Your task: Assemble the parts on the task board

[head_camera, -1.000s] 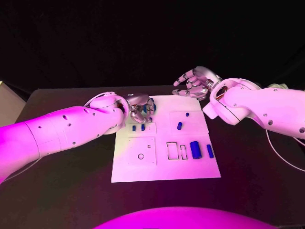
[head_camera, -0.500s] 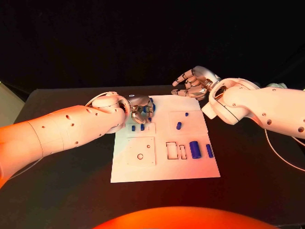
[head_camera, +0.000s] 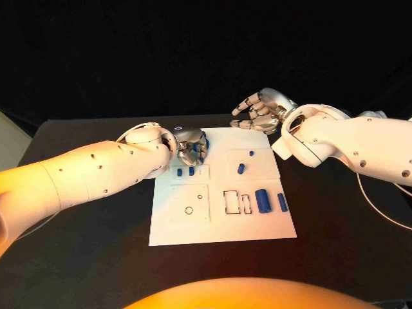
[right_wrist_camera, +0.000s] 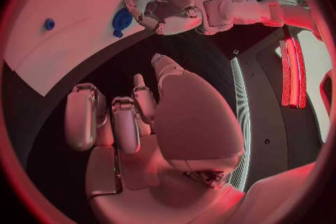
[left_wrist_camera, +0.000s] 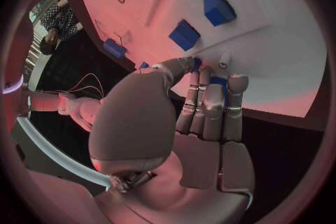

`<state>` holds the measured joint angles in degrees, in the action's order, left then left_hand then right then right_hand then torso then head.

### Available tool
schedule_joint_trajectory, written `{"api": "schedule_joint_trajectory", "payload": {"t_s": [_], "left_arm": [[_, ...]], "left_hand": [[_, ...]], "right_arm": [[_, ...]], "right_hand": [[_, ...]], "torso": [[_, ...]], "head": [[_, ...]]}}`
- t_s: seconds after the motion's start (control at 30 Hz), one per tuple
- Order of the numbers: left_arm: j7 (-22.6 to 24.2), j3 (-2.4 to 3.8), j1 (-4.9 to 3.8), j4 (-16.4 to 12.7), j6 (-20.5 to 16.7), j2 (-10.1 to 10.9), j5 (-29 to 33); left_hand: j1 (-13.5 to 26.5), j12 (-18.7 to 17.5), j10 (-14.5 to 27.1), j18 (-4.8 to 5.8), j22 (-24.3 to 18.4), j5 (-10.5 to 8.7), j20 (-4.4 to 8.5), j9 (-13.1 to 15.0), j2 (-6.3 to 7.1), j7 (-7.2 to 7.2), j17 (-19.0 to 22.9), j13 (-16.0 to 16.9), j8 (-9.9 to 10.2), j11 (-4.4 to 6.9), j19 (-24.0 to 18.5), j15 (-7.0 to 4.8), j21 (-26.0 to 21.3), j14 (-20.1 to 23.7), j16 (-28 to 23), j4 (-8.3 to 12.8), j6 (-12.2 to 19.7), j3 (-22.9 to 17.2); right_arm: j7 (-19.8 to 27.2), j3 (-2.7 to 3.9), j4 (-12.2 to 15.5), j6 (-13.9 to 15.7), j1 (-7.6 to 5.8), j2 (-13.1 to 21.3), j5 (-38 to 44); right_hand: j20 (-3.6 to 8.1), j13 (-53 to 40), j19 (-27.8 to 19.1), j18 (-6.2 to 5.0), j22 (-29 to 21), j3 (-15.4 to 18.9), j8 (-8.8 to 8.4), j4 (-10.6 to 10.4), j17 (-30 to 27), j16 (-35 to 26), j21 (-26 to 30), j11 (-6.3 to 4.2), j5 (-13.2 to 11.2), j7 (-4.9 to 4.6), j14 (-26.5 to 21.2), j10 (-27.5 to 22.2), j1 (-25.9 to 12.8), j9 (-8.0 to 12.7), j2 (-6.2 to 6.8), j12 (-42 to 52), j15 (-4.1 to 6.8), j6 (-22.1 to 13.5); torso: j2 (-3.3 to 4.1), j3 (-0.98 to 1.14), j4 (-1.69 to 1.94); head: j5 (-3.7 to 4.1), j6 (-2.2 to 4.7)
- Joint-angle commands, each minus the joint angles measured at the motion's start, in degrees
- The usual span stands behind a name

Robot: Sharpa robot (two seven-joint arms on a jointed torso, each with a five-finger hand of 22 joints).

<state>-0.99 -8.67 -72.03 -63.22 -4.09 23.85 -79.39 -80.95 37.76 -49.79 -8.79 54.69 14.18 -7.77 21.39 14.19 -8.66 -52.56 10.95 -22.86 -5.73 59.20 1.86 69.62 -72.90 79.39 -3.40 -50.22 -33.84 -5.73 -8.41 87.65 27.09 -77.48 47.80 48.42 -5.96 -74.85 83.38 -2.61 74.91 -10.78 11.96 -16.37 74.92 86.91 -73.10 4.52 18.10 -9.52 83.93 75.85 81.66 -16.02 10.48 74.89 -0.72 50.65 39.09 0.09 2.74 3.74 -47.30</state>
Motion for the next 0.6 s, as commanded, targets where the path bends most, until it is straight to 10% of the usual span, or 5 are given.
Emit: {"api": "schedule_joint_trajectory", "payload": {"t_s": [0.03, 0.6], "left_arm": [[0.0, 0.0, 0.04, 0.1, 1.4, -0.3, -0.1], [0.1, -0.14, 0.14, 1.4, 2.1, -1.1, 0.1]], "left_hand": [[0.0, -0.4, -0.5, 0.44, 0.1, -0.26, 0.03, -0.1, -0.65, 0.02, 0.0, -0.1, 0.3, 0.12, 0.5, -0.01, 0.4, -0.3, 0.3, 0.0, -0.4, -0.4], [0.6, -2.5, -1.7, 0.67, 1.4, -0.46, 0.04, -0.4, -1.13, -0.08, -0.2, -1.2, 1.1, 0.11, 1.2, -0.03, 1.4, -0.9, 0.8, 0.8, -1.6, -1.3]], "right_arm": [[0.6, 0.01, 0.1, -0.1, 0.03, 0.0, 0.2], [0.6, 0.01, 0.3, -0.1, 0.02, 0.1, 0.2]], "right_hand": [[-0.06, 0.1, -0.2, -1.1, 4.4, -0.4, 0.28, 0.0, 9.4, -0.2, 0.1, 0.1, 0.2, 0.0, 4.4, -0.4, -0.4, 0.1, 0.15, -0.3, 0.51, -0.6], [-0.06, 0.0, -0.2, -1.09, 4.4, -0.7, 0.41, 0.0, 9.5, -0.2, 0.1, 0.1, 0.4, -0.01, 4.5, -0.3, -0.5, 0.1, 0.17, -0.2, 0.51, -0.6]], "torso": [[-0.07, -0.02, 0.06], [-0.04, -0.04, 0.04]], "head": [[0.07, -0.04], [0.22, -0.11]]}}
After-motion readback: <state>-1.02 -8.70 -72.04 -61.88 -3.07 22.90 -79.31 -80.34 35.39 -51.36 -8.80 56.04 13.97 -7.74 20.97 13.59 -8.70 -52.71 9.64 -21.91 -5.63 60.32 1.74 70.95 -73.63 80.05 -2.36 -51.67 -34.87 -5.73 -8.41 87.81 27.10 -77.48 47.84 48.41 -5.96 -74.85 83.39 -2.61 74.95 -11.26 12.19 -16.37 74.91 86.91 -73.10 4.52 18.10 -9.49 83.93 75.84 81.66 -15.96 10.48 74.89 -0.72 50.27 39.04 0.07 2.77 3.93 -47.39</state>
